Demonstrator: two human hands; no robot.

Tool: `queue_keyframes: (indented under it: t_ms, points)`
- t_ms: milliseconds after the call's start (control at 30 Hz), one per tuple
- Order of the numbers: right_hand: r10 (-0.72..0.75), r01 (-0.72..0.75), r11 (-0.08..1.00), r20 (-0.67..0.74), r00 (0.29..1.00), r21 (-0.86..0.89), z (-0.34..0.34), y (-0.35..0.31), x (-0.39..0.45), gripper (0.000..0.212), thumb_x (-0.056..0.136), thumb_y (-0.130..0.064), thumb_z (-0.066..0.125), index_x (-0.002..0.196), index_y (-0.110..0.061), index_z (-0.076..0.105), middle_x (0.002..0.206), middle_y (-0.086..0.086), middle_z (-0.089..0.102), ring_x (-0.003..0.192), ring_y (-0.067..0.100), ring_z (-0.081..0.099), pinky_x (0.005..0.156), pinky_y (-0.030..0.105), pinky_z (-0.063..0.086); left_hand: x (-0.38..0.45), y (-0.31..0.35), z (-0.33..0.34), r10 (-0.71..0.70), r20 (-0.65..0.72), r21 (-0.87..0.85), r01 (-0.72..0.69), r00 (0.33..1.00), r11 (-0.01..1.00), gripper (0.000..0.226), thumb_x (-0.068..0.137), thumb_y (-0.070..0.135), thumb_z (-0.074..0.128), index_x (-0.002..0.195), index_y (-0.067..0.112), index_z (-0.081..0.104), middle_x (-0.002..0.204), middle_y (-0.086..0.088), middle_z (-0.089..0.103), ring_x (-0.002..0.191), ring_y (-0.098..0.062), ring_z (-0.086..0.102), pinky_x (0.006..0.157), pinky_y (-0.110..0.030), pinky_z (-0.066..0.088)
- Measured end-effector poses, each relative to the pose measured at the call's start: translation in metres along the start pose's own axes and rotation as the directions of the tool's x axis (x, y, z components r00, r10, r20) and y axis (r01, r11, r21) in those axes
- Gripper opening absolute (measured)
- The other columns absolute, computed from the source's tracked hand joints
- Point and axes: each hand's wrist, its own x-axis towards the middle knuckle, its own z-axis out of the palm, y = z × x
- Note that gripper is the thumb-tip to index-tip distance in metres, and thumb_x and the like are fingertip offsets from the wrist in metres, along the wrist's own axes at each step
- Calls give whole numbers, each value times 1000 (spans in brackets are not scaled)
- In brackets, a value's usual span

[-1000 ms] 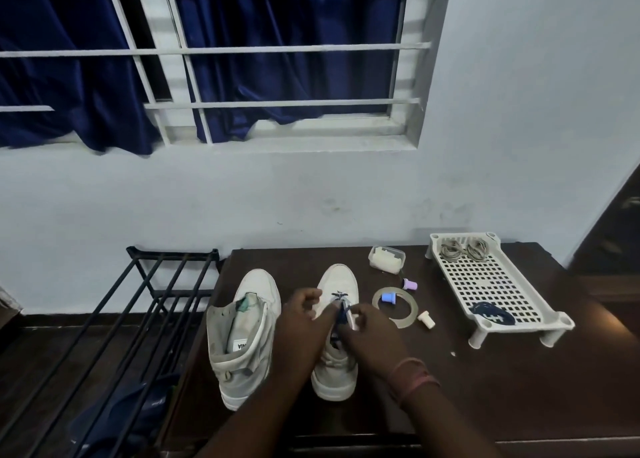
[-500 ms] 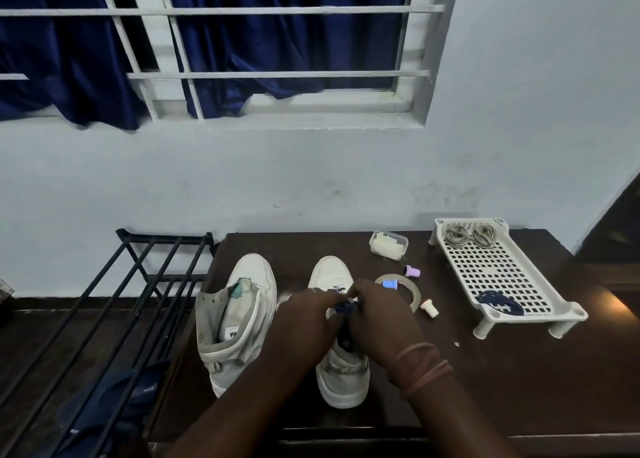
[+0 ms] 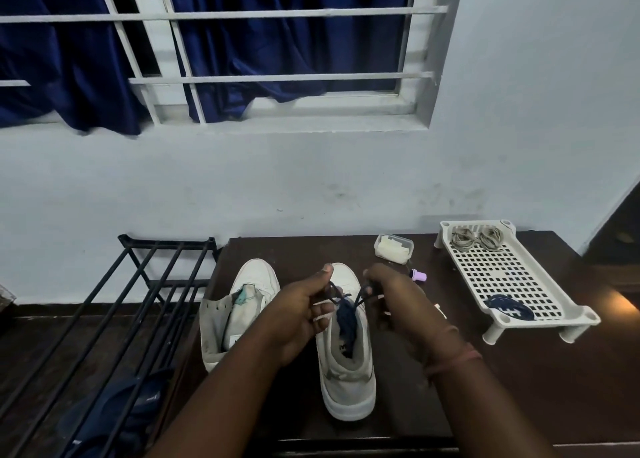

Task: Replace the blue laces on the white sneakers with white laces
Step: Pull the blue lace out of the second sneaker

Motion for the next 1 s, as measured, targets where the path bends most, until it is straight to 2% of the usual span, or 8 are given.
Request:
queue_keyframes:
  t_ms: [100, 233, 333, 467, 533, 667, 767, 1000]
  points:
    - [-75, 75, 997, 17, 997, 18, -5, 3, 4, 44, 76, -58, 68, 65, -18, 55, 69, 11, 43, 50, 18, 32, 48, 27, 22, 2, 5, -6, 33, 20, -167, -29, 999, 985, 16, 84, 37, 76, 79, 25, 67, 81, 5, 58, 57, -7, 39, 54, -25, 24]
    - [-142, 104, 892, 55, 988, 439, -18, -9, 2, 33, 87, -40, 67, 65, -19, 52, 65, 3, 45, 49, 11, 29, 47, 27, 17, 2, 12, -10, 112, -32, -331, -116, 993, 936, 21, 88, 37, 71, 80, 23, 58, 76, 6, 56, 54, -8, 39, 55, -25, 23]
    - [-248, 206, 795, -4, 969, 570, -26, -16, 1, 26, 92, -34, 62, 78, -14, 55, 64, 0, 46, 49, 12, 29, 50, 29, 14, 3, 15, -10, 166, -56, -457, -173, 985, 872, 26, 85, 41, 71, 79, 26, 51, 69, 7, 49, 56, -10, 32, 56, -27, 22]
    - [-294, 339, 854, -172, 940, 395, -34, -15, 3, 26, 97, -31, 57, 91, -6, 59, 64, 1, 51, 50, 15, 30, 52, 30, 17, 1, 23, -17, 332, -236, -425, -404, 913, 810, 3, 96, 22, 61, 96, 19, 60, 81, 4, 61, 57, -7, 43, 48, -20, 36]
    - [-313, 356, 914, -221, 924, 193, -28, -15, 2, 20, 96, -23, 59, 95, -4, 65, 66, 6, 57, 52, 21, 36, 49, 27, 30, -3, 25, -17, 358, -294, -299, -441, 886, 846, 19, 101, 8, 53, 118, 9, 61, 92, -3, 68, 65, -9, 55, 55, -19, 48]
    - [-313, 375, 809, -209, 927, 453, -19, -18, 0, 7, 94, -12, 61, 100, -11, 63, 64, 5, 52, 53, 19, 43, 48, 25, 37, -5, 24, -17, 388, -350, -299, -494, 853, 816, 35, 99, -2, 51, 134, 5, 53, 87, -5, 70, 71, -13, 63, 64, -21, 56]
    - [-371, 476, 767, -309, 876, 431, -30, -19, 2, 19, 91, -12, 65, 111, -15, 64, 69, 2, 58, 52, 14, 44, 50, 26, 38, -7, 28, -18, 419, -373, -378, -548, 828, 746, 42, 97, -1, 54, 138, 8, 50, 85, -3, 70, 73, -14, 63, 70, -26, 54]
    - [-349, 468, 828, -371, 861, 307, -47, -15, 14, 13, 93, -12, 62, 100, -16, 72, 73, 1, 59, 58, 14, 45, 53, 27, 39, -4, 27, -13, 362, -440, -334, -524, 822, 783, 44, 96, -9, 54, 138, 2, 49, 94, -10, 62, 85, -17, 65, 81, -27, 57]
